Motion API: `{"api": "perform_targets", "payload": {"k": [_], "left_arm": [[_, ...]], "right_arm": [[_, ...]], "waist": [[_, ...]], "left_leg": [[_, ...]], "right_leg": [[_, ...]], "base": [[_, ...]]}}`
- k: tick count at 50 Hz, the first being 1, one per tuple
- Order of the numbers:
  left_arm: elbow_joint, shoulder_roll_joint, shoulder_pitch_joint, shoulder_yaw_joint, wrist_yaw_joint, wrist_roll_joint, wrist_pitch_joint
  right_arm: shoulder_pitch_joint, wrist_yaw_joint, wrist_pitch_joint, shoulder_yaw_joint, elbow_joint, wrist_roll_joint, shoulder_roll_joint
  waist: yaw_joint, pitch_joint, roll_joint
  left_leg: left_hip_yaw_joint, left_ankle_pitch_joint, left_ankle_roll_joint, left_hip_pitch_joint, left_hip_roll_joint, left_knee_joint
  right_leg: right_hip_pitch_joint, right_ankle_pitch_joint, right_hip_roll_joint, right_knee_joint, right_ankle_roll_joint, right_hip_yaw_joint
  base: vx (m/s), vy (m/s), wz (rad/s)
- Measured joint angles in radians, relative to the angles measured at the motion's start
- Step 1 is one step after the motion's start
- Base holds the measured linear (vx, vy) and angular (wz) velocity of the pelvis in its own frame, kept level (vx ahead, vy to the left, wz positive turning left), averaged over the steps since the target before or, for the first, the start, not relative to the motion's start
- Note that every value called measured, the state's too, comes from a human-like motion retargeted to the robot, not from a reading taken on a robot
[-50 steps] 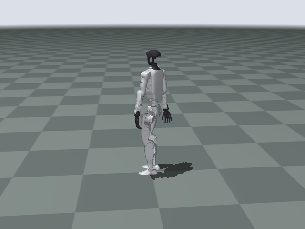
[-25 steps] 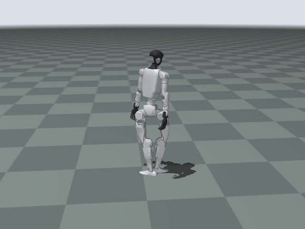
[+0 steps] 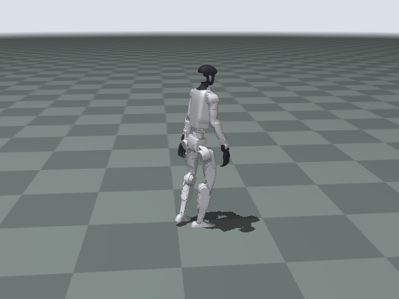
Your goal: In place motions
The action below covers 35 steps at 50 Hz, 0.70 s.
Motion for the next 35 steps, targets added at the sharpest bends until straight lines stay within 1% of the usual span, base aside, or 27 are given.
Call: {"api": "perform_targets", "payload": {"k": [2, 3, 4, 5, 7, 8, 10, 12, 13, 14, 15, 18, 19, 20, 27, 32, 35], "left_arm": [[0.012, -0.011, 0.031, 0.023, 0.01, 0.001, 0.001], [0.017, -0.016, 0.044, 0.027, 0.014, 0.001, 0.001], [0.023, -0.02, 0.054, 0.029, 0.017, 0.001, 0.003], [0.03, -0.023, 0.061, 0.029, 0.019, 0.001, 0.004], [0.039, -0.032, 0.075, 0.03, 0.028, -0.002, 0.007], [0.041, -0.038, 0.081, 0.034, 0.032, -0.004, 0.009], [0.038, -0.049, 0.092, 0.056, 0.031, -0.009, 0.014], [0.025, -0.05, 0.083, 0.064, 0.033, -0.007, 0.024], [0.016, -0.044, 0.073, 0.054, 0.036, 0.002, 0.033], [0.005, -0.036, 0.061, 0.037, 0.039, 0.017, 0.04], [-0.008, -0.026, 0.049, 0.016, 0.041, 0.035, 0.046], [-0.068, -0.003, 0.023, -0.024, 0.038, 0.069, 0.033], [-0.086, 0.0, 0.017, -0.023, 0.037, 0.069, 0.026], [-0.104, 0.002, 0.012, -0.019, 0.036, 0.064, 0.021], [-0.154, 0.0, -0.038, 0.017, -0.014, -0.015, 0.009], [-0.145, -0.001, -0.042, 0.02, -0.023, -0.016, 0.006], [-0.126, 0.001, -0.033, 0.021, -0.023, 0.008, 0.008]], "right_arm": [[-0.024, 0.007, -0.012, 0.036, -0.06, 0.029, 0.018], [-0.029, 0.01, -0.019, 0.051, -0.085, 0.048, 0.028], [-0.031, 0.011, -0.028, 0.063, -0.102, 0.069, 0.037], [-0.032, 0.012, -0.038, 0.074, -0.117, 0.09, 0.045], [-0.019, 0.019, -0.054, 0.091, -0.123, 0.116, 0.056], [-0.01, 0.027, -0.057, 0.098, -0.118, 0.121, 0.059], [0.018, 0.048, -0.057, 0.118, -0.098, 0.103, 0.066], [0.059, 0.04, -0.043, 0.127, -0.075, 0.08, 0.072], [0.08, 0.028, -0.035, 0.118, -0.059, 0.077, 0.072], [0.099, 0.017, -0.03, 0.104, -0.038, 0.081, 0.068], [0.117, 0.006, -0.027, 0.088, -0.013, 0.089, 0.062], [0.159, -0.003, -0.009, 0.024, 0.095, 0.097, 0.048], [0.172, -0.004, 0.004, 0.008, 0.128, 0.094, 0.043], [0.186, -0.004, 0.018, -0.006, 0.161, 0.089, 0.037], [0.229, -0.054, 0.068, -0.078, 0.366, 0.092, -0.009], [0.247, -0.061, 0.079, -0.106, 0.407, 0.092, -0.023], [0.25, -0.058, 0.073, -0.117, 0.388, 0.087, -0.02]], "waist": [[0.036, 0.021, 0.012], [0.048, 0.034, 0.019], [0.057, 0.046, 0.031], [0.063, 0.056, 0.045], [0.063, 0.057, 0.063], [0.048, 0.049, 0.074], [0.064, 0.015, 0.096], [0.207, 0.002, 0.093], [0.238, 0.002, 0.1], [0.241, 0.003, 0.104], [0.232, 0.005, 0.107], [0.0, -0.037, 0.125], [-0.012, -0.046, 0.127], [0.009, -0.051, 0.127], [0.015, -0.066, 0.136], [0.013, -0.075, 0.145], [0.003, -0.087, 0.155]], "left_leg": [[-0.098, 0.015, -0.008, -0.024, -0.043, -0.09], [-0.185, 0.035, 0.011, -0.033, -0.075, -0.132], [-0.253, 0.057, 0.0, -0.029, -0.09, -0.175], [-0.313, 0.079, -0.025, -0.018, -0.096, -0.218], [-0.284, 0.092, -0.03, 0.026, -0.092, -0.279], [-0.261, 0.064, -0.044, 0.05, -0.081, -0.279], [-0.061, 0.054, -0.035, 0.075, -0.032, -0.307], [0.062, 0.067, 0.004, 0.071, -0.059, -0.34], [0.104, 0.063, 0.005, 0.09, -0.058, -0.357], [0.112, 0.063, 0.005, 0.099, -0.057, -0.363], [0.103, 0.066, 0.004, 0.102, -0.054, -0.362], [-0.138, 0.049, -0.038, 0.087, -0.054, -0.326], [-0.144, 0.048, -0.041, 0.083, -0.053, -0.323], [-0.114, 0.048, -0.035, 0.081, -0.052, -0.325], [-0.125, 0.032, -0.026, 0.081, -0.06, -0.313], [-0.143, 0.035, -0.026, 0.078, -0.064, -0.322], [-0.176, 0.045, -0.032, 0.051, -0.061, -0.324]], "right_leg": [[0.022, 0.024, 0.049, -0.021, -0.007, 0.072], [0.041, 0.035, 0.071, -0.034, -0.009, 0.098], [0.06, 0.043, 0.097, -0.043, -0.013, 0.12], [0.079, 0.05, 0.124, -0.051, -0.018, 0.139], [0.109, 0.06, 0.159, -0.065, -0.021, 0.178], [0.121, 0.062, 0.17, -0.072, -0.021, 0.187], [0.122, 0.071, 0.207, -0.08, -0.021, 0.26], [0.113, 0.086, 0.25, -0.061, -0.023, 0.444], [0.115, 0.088, 0.264, -0.054, -0.022, 0.482], [0.121, 0.085, 0.266, -0.052, -0.019, 0.49], [0.131, 0.08, 0.261, -0.052, -0.016, 0.483], [0.136, 0.045, 0.207, -0.073, 0.001, 0.254], [0.137, 0.042, 0.201, -0.075, 0.005, 0.241], [0.137, 0.043, 0.204, -0.074, 0.006, 0.259], [0.149, 0.031, 0.201, -0.076, 0.018, 0.262], [0.143, 0.016, 0.203, -0.062, 0.029, 0.261], [0.113, -0.004, 0.202, -0.018, 0.049, 0.253]], "base": [[0.14, 0.04, -2.87], [0.18, 0.04, -2.59], [0.2, 0.03, -2.25], [0.23, 0.03, -1.95], [0.28, 0.04, -1.49], [0.3, 0.05, -1.36], [0.3, 0.03, -2.47], [0.19, 0.03, -3.92], [0.13, 0.06, -2.22], [0.11, 0.09, -0.67], [0.12, 0.08, 1.33], [0.13, 0.06, 3.18], [0.13, 0.04, 1.12], [0.11, 0.04, -0.2], [0.08, 0.04, -0.07], [0.05, 0.03, 0.04], [0.0, 0.0, 0.18]]}}
